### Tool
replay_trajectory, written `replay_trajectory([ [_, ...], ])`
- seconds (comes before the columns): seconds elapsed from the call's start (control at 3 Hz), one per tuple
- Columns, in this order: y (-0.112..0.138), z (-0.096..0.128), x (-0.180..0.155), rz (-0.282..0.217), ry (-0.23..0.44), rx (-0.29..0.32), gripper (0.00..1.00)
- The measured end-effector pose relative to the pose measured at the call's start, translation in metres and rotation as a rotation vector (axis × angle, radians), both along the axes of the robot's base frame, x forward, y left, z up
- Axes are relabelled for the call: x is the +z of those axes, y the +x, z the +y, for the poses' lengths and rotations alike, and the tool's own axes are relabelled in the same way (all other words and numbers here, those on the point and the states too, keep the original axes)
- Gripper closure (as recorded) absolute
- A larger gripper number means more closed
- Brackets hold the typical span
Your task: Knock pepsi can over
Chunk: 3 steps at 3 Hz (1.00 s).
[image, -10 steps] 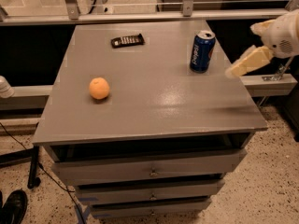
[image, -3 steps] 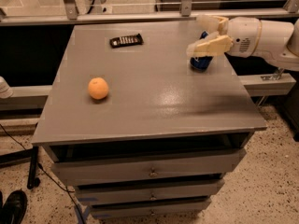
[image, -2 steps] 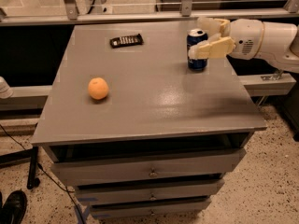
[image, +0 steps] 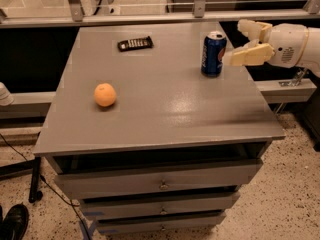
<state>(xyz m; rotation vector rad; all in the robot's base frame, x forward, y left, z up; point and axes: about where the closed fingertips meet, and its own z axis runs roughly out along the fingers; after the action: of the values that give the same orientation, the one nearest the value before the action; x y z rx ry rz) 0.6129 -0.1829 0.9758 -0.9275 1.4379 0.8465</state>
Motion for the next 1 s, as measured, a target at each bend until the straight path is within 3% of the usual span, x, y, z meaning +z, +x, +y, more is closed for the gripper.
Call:
replay_trajectory([
  [0.33, 0.015, -0.041, -0.006, -0.049, -0.023, -0.095, 0.00],
  [0.67, 0.033, -0.053, -0.026, -0.052, -0.034, -0.123, 0.00],
  [1.0, 0.049, -0.041, -0.046, -0.035, -0.028, -0.101, 0.00],
])
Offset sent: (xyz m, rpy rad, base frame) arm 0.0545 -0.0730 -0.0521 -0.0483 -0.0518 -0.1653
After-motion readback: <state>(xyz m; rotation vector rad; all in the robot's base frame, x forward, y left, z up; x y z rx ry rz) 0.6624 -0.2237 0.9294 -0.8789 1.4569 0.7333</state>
